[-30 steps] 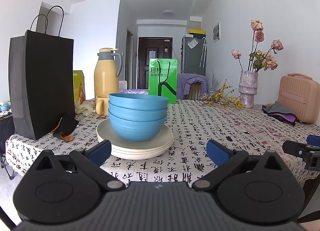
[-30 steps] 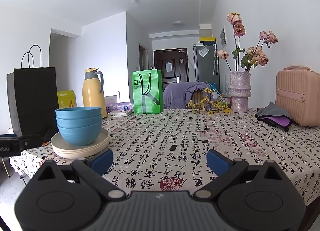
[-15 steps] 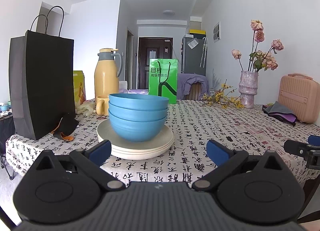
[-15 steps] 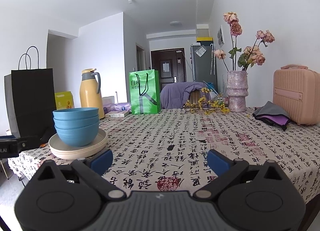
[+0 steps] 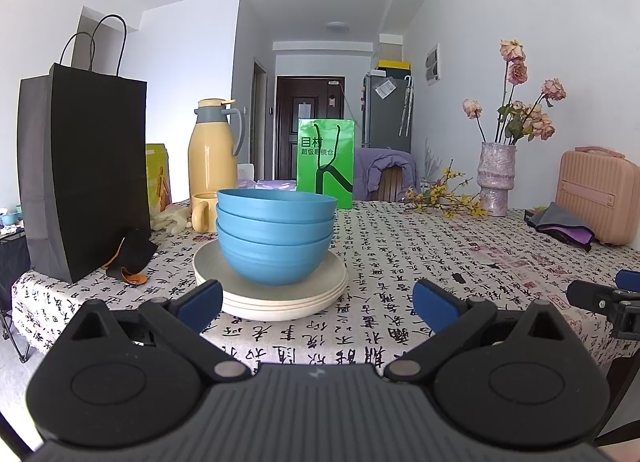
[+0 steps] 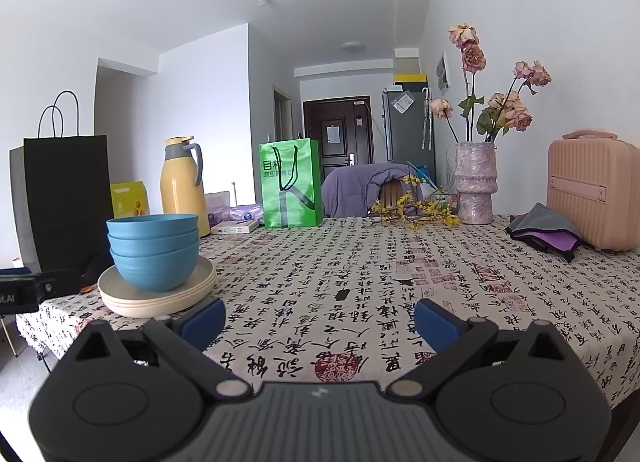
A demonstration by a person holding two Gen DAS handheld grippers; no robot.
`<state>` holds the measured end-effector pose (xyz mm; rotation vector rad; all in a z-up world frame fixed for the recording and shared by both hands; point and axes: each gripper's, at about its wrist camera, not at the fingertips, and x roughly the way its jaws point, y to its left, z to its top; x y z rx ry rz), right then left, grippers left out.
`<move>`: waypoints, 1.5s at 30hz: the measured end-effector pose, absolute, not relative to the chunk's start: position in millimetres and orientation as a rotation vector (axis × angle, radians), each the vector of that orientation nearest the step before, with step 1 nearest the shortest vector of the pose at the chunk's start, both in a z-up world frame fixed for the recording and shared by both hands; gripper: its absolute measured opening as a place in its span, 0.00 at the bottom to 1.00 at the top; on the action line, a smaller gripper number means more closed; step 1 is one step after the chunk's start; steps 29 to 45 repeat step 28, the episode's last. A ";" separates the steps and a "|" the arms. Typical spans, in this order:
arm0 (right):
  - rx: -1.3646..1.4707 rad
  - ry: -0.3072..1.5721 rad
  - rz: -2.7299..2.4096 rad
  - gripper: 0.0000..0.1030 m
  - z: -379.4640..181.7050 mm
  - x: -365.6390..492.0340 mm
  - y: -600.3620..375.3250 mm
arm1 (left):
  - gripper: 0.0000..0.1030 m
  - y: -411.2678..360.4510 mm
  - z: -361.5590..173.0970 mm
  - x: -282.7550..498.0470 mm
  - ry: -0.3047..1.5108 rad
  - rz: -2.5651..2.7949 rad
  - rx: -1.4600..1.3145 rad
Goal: Organize plates and bowls
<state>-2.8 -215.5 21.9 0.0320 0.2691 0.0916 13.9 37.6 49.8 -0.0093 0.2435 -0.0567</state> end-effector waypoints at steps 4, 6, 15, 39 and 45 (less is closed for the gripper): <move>0.032 0.269 0.091 0.98 22.0 -2.5 -215.9 | 1.00 37.7 49.4 14.4 0.245 -0.051 -0.012; 0.032 0.269 0.090 0.98 22.0 -2.4 -216.1 | 1.00 37.5 49.1 14.7 0.247 -0.045 -0.014; 0.033 0.269 0.089 0.98 21.9 -2.0 -216.6 | 1.00 37.1 49.5 13.8 0.242 -0.051 -0.014; 0.034 0.269 0.088 0.98 21.8 -2.4 -216.7 | 1.00 37.3 50.1 9.0 0.201 -0.038 -0.046; 0.034 0.269 0.088 0.98 21.8 -2.4 -216.7 | 1.00 37.3 50.1 9.0 0.201 -0.038 -0.046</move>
